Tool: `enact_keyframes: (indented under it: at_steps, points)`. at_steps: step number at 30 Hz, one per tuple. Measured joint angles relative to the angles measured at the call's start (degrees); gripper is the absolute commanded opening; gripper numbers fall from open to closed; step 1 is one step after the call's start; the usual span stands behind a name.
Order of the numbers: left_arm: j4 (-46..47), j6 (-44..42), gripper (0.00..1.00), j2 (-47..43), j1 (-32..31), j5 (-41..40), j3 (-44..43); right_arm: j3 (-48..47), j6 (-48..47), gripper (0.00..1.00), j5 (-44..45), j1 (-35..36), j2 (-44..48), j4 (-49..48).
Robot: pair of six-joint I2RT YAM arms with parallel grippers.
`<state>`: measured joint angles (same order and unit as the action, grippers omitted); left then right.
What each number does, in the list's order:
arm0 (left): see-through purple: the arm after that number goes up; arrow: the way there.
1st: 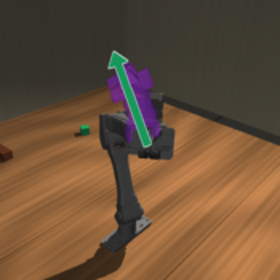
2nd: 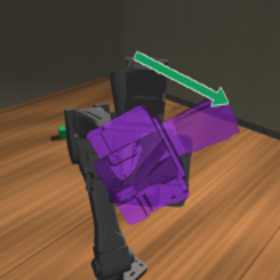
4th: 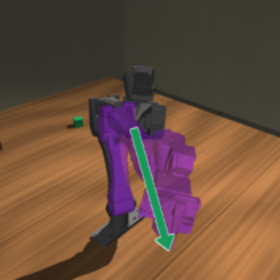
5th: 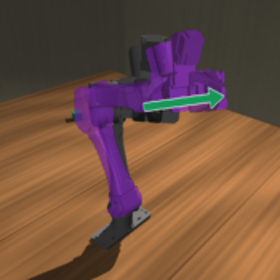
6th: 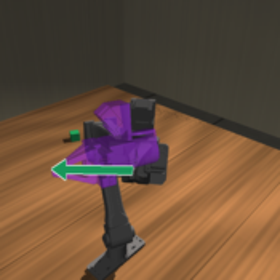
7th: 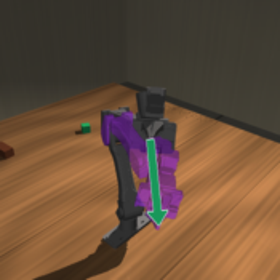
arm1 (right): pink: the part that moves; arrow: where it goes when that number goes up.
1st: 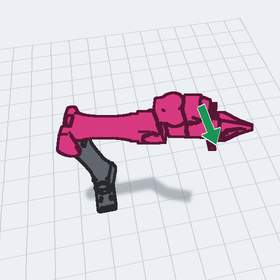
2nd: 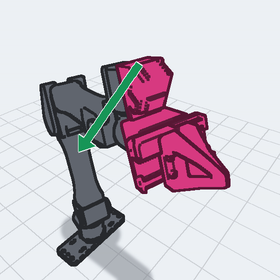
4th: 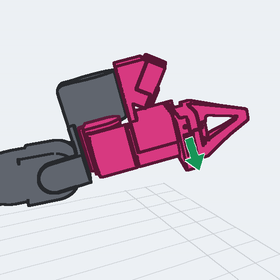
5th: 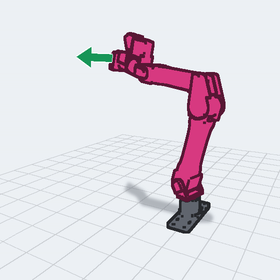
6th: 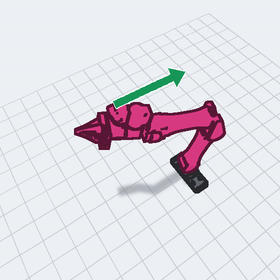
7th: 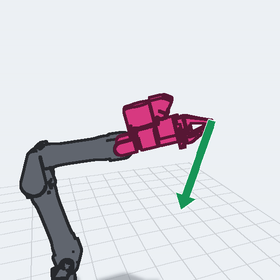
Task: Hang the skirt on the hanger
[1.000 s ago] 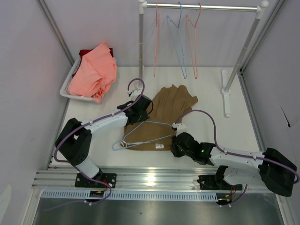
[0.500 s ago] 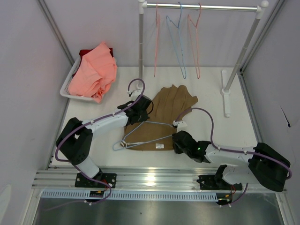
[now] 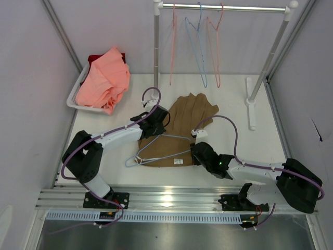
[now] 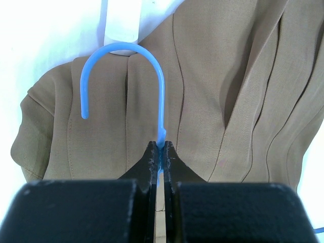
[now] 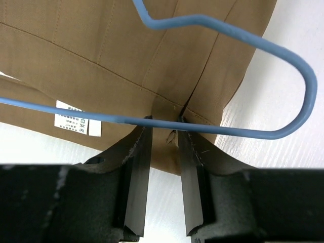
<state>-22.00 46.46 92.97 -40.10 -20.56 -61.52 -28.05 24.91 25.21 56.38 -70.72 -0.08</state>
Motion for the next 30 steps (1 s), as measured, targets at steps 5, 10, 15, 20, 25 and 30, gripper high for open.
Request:
enact_keyframes:
  at_steps: [5, 10, 15, 20, 25, 30]
  points:
    - [-0.02, 0.0, 0.0, 0.17, 0.44, 0.24, -0.11, -0.59, -0.15, 0.47, 0.87, 0.55, 1.36, 1.18]
    - [-0.2, -0.07, 0.0, 1.9, 2.47, 0.42, -1.75, 0.46, -1.07, 0.6, 0.57, 1.07, 7.72, 2.16]
    - [-1.16, -0.15, 0.0, 4.22, 3.56, 0.37, -4.44, 0.57, -3.43, 0.62, -1.81, 1.77, 6.54, 1.95]
    - [-1.92, -0.46, 0.0, 6.91, 3.78, 0.37, -7.52, -0.22, -4.72, 0.63, -2.71, 3.87, 1.42, 3.19]
    - [-2.58, -0.63, 0.0, 8.79, 4.15, 0.39, -9.03, -1.86, -5.55, 0.68, -2.54, 5.73, -1.36, 4.48]
    - [-2.75, -1.51, 0.0, 10.01, 4.59, 0.39, -9.11, -5.18, -5.64, 0.69, -0.55, 5.77, -6.34, 6.27]
